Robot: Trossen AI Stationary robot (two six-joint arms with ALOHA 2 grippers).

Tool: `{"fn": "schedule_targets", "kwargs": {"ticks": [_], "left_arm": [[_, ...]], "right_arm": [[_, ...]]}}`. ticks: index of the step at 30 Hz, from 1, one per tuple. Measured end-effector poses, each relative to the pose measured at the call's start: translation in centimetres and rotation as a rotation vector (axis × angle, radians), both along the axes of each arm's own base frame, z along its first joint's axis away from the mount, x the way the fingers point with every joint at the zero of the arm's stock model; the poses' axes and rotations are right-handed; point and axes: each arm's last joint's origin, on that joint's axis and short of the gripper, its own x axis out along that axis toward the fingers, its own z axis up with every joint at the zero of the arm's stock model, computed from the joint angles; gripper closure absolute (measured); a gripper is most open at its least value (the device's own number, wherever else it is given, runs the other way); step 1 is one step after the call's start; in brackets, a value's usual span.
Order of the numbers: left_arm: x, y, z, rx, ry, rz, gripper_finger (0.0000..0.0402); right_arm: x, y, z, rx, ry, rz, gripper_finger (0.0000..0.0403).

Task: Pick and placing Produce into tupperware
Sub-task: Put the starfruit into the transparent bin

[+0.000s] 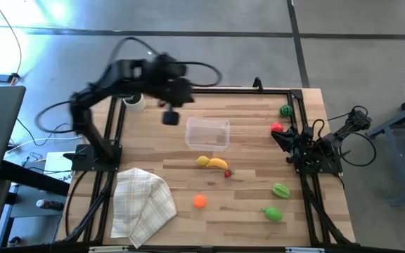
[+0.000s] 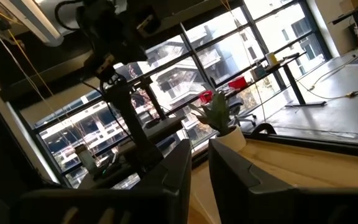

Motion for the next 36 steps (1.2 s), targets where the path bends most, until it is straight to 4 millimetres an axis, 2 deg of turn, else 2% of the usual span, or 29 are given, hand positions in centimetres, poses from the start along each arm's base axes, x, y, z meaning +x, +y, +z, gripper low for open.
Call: {"fn": "schedule_targets", "kwargs": {"ticks": [3, 6, 9, 16, 20, 24, 28, 36], "left_arm": [[-3.2, -1.7, 0.4, 0.026, -0.007, 0.057, 0.0401], [-5.8, -3.0, -0.8, 0.033, -0.019, 0.102, 0.0401], [-7.9, -4.0, -3.6, 0.022, -0.078, 0.079, 0.0401], [-13.4, -5.6, -12.0, 0.012, -0.216, -0.004, 0.0401], [-16.3, -6.3, -14.8, 0.045, -0.272, -0.024, 0.0401], [-18.3, -6.7, -16.2, 0.091, -0.334, -0.014, 0.0401], [-19.9, -7.0, -16.5, 0.112, -0.379, 0.027, 0.0401], [-20.5, -7.1, -16.3, 0.114, -0.416, 0.069, 0.0401]], "right_arm": [[0.0, 0.0, 0.0, 0.002, -0.001, 0.002, 0.0357], [0.0, 0.0, 0.0, 0.004, -0.003, 0.005, 0.0357], [0.0, 0.0, 0.0, 0.002, -0.004, 0.009, 0.0357], [0.0, 0.0, 0.1, 0.006, -0.010, 0.010, 0.0357], [0.0, 0.0, 0.1, 0.010, -0.013, 0.010, 0.0357], [0.0, 0.0, 0.1, 0.011, -0.015, 0.010, 0.0357], [0.0, 0.0, 0.1, 0.010, -0.015, 0.010, 0.0357], [0.0, 0.0, 0.1, 0.012, -0.012, 0.003, 0.0357]]}}
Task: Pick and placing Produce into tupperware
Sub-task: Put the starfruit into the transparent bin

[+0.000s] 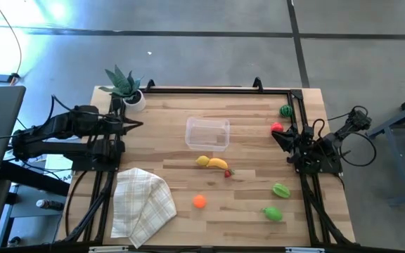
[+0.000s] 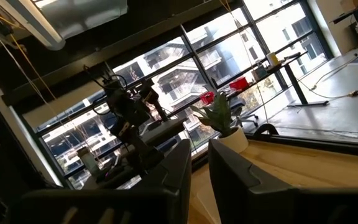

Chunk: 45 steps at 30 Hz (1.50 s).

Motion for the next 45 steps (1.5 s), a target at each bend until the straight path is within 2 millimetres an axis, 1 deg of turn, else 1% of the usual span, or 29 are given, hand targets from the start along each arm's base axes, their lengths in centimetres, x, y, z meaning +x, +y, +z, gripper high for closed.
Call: {"fn": "schedule_targets", "kwargs": {"ticks": [17, 20, 23, 26, 31, 33, 35, 38, 41, 45], "left_arm": [[0.0, 0.0, -0.1, 0.003, 0.007, 0.013, 0.0401], [0.0, 0.0, -0.1, 0.003, 0.007, 0.013, 0.0401], [0.0, 0.0, -0.1, 0.003, 0.007, 0.013, 0.0401], [0.0, 0.0, -0.1, 0.003, 0.007, 0.013, 0.0401], [0.0, 0.0, -0.1, 0.003, 0.007, 0.013, 0.0401], [0.0, 0.0, -0.1, 0.003, 0.007, 0.013, 0.0401], [0.0, 0.0, -0.1, 0.003, 0.008, 0.013, 0.0401], [0.0, 0.0, -0.1, 0.003, 0.007, 0.013, 0.0401], [0.0, 0.0, -0.1, 0.003, 0.007, 0.013, 0.0401], [0.0, 0.0, -0.1, 0.003, 0.007, 0.013, 0.0401]], "right_arm": [[0.0, 0.0, 0.1, 0.006, -0.008, -0.001, 0.0357], [-0.1, -0.1, 0.4, 0.027, -0.041, 0.003, 0.0357], [-0.5, -0.2, 1.3, 0.059, -0.129, 0.045, 0.0357], [-1.1, -0.5, 3.6, 0.072, -0.233, 0.103, 0.0357], [-2.6, -1.1, 8.5, -0.064, -0.310, 0.179, 0.0357], [-3.1, -1.5, 10.3, -0.107, -0.276, 0.193, 0.0356], [-3.7, -1.8, 11.9, -0.133, -0.198, 0.214, 0.0352], [-4.1, -2.1, 14.2, -0.069, -0.109, 0.279, 0.0340], [-3.8, -1.7, 16.7, 0.007, -0.091, 0.379, 0.0325], [-2.1, -0.3, 20.7, -0.031, -0.080, 0.455, 0.0311]]}}
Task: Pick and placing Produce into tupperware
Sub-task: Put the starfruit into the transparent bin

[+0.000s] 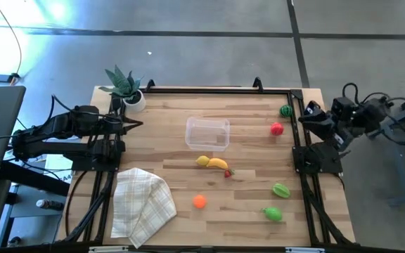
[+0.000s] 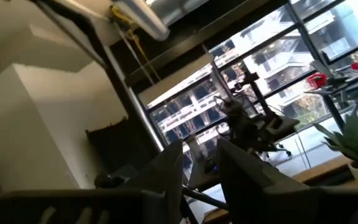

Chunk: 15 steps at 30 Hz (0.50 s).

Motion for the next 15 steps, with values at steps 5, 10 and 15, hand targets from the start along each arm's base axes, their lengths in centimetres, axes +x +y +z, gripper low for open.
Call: {"fn": "schedule_targets", "kwargs": {"ticks": [5, 10, 15], "left_arm": [[0.0, 0.0, 0.0, 0.000, 0.000, 0.000, 0.0401], [0.0, 0.0, 0.0, 0.000, 0.000, 0.000, 0.0401], [0.0, 0.0, 0.0, 0.000, 0.000, 0.000, 0.0401]], "right_arm": [[3.0, 2.1, 4.0, -0.101, 0.161, -0.006, 0.0308], [6.0, 4.0, 5.1, -0.158, 0.512, -0.043, 0.0308], [7.9, 5.4, 2.7, -0.160, 1.009, -0.106, 0.0308]]}}
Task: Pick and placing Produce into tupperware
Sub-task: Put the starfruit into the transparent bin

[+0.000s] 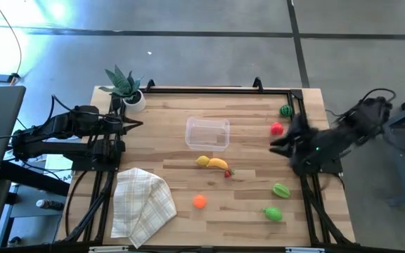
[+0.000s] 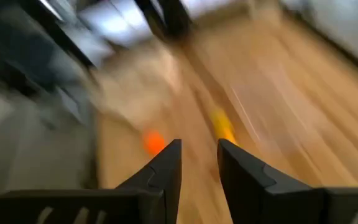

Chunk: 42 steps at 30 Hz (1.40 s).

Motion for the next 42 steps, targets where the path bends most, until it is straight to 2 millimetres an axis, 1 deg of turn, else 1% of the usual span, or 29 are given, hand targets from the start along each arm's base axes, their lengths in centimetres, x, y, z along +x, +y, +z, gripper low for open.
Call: {"fn": "schedule_targets", "kwargs": {"ticks": [2, 4, 7, 9, 10, 13, 16, 18, 22, 25, 28, 35, 38, 42], "left_arm": [[0.0, 0.0, 0.0, 0.000, 0.000, 0.000, 0.0401], [0.0, 0.0, 0.0, 0.000, 0.000, 0.000, 0.0401], [0.0, 0.0, 0.0, 0.000, 0.000, 0.000, 0.0401], [0.0, 0.0, 0.0, 0.000, 0.000, 0.000, 0.0401], [0.0, 0.0, 0.0, 0.000, 0.001, 0.000, 0.0401], [0.0, 0.0, 0.0, 0.000, 0.001, 0.000, 0.0401], [0.0, 0.0, 0.0, 0.000, 0.000, 0.000, 0.0401], [0.0, 0.0, 0.0, 0.000, 0.000, 0.000, 0.0401], [0.0, 0.0, 0.0, 0.000, 0.001, -0.001, 0.0401], [0.0, 0.0, 0.0, 0.000, 0.001, 0.000, 0.0401], [0.0, 0.0, 0.0, 0.000, 0.001, 0.000, 0.0401], [0.0, 0.0, 0.0, 0.000, 0.000, 0.000, 0.0401], [0.0, 0.0, 0.0, 0.000, 0.001, -0.001, 0.0401], [0.0, 0.0, 0.0, 0.000, 0.001, -0.001, 0.0401]], "right_arm": [[0.4, 0.4, -1.7, -0.014, 0.212, -0.043, 0.0308], [0.7, 0.9, -3.6, -0.034, 0.382, -0.078, 0.0308], [1.2, 2.3, -7.3, -0.027, 0.525, -0.029, 0.0308], [1.1, 3.0, -9.7, 0.002, 0.581, -0.009, 0.0308], [0.8, 3.0, -11.0, 0.009, 0.616, -0.031, 0.0308], [-0.6, 2.6, -14.1, 0.028, 0.695, -0.164, 0.0308], [-1.4, 2.4, -16.5, 0.132, 0.722, -0.258, 0.0308], [-1.6, 2.7, -17.9, 0.193, 0.727, -0.261, 0.0308], [-1.6, 3.0, -20.5, 0.260, 0.745, -0.260, 0.0308], [-1.7, 3.1, -22.0, 0.311, 0.783, -0.255, 0.0308], [-1.7, 3.2, -22.8, 0.340, 0.802, -0.243, 0.0308], [-1.9, 3.1, -23.1, 0.332, 0.820, -0.247, 0.0304], [-1.7, 3.2, -23.1, 0.347, 0.799, -0.233, 0.0285], [-1.6, 3.1, -23.1, 0.323, 0.776, -0.246, 0.0248]]}}
